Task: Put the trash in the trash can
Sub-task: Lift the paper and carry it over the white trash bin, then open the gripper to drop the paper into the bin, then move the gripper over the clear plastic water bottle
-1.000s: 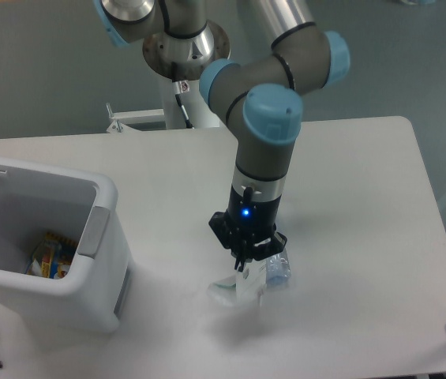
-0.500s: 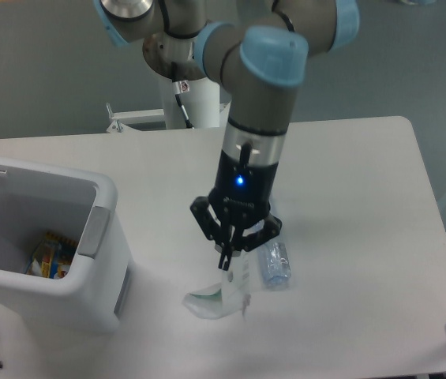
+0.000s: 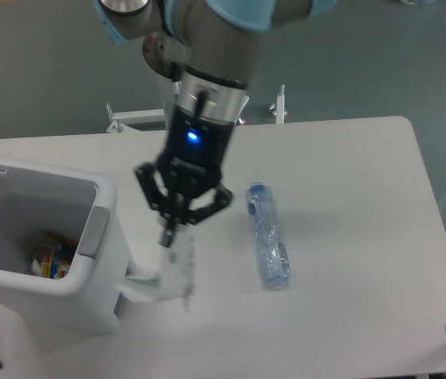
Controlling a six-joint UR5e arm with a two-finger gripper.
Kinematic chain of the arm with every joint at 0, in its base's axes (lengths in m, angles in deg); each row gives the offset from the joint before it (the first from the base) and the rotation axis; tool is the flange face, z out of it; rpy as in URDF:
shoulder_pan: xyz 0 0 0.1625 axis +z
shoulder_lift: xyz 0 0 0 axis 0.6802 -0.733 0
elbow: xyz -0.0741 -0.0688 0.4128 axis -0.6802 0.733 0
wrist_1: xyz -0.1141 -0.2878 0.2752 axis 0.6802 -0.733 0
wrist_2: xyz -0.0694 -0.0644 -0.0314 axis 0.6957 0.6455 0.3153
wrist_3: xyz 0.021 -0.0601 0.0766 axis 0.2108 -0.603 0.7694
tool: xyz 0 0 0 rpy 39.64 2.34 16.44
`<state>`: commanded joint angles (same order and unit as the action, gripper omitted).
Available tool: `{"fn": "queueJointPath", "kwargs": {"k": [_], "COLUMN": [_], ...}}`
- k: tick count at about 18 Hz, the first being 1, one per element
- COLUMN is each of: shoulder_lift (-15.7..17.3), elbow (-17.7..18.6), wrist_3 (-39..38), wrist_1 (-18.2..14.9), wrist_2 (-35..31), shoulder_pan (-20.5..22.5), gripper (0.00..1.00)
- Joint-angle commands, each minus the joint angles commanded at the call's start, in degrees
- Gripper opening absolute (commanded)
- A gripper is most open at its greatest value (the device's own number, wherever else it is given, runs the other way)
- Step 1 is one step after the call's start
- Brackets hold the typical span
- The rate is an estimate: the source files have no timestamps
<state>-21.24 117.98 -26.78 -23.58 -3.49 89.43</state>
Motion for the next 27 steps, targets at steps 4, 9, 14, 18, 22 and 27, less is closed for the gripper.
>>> {"fn": "queueJointPath", "kwargs": {"k": [4,9,14,18,22,27], "shoulder_lift": [2.3,4.0,4.2,3.8,3.6,0.9], "elbow": [-0.3,0.3,2.0,3.0,3.9,3.9], "wrist_3": [-3.8,-4.8,-4.4,-3.9,-3.8,-4.0], "wrist_1": [0.1,0.0,0.2,0.4,0.4,0.4], "wrist_2": [0.0,-0.1,-0.5,-0.7,-0.5,-0.9], "shoulder_pan": [-3.2,-7.1,-9.9,-9.9,-6.0,3.8], "gripper": [0.00,0.00,0.15,1.00,1.00,1.00]}}
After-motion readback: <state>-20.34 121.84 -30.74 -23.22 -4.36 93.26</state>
